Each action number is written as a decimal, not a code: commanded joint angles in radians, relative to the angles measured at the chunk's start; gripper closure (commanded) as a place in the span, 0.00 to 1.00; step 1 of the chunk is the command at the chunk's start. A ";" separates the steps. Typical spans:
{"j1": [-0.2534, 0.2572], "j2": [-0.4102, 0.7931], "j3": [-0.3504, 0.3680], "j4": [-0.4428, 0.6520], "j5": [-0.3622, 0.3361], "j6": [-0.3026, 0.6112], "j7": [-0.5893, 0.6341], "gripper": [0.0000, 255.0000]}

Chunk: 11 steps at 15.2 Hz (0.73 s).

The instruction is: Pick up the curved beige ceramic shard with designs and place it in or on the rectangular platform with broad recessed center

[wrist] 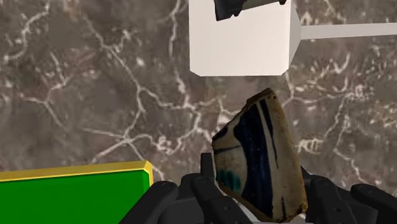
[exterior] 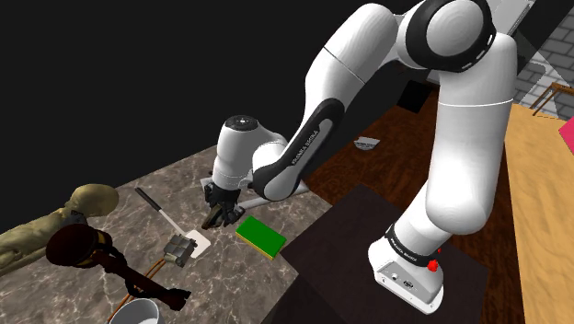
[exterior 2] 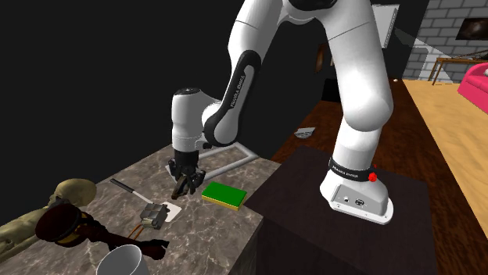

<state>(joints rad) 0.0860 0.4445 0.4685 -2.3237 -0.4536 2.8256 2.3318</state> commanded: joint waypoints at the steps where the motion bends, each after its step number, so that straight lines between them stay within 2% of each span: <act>1: -0.015 -0.001 0.020 -0.012 0.019 -0.016 -0.016 1.00; 11: -0.121 -0.132 0.155 -0.036 0.164 -0.118 -0.118 1.00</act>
<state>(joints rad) -0.0236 0.3246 0.6102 -2.3588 -0.3054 2.7190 2.2265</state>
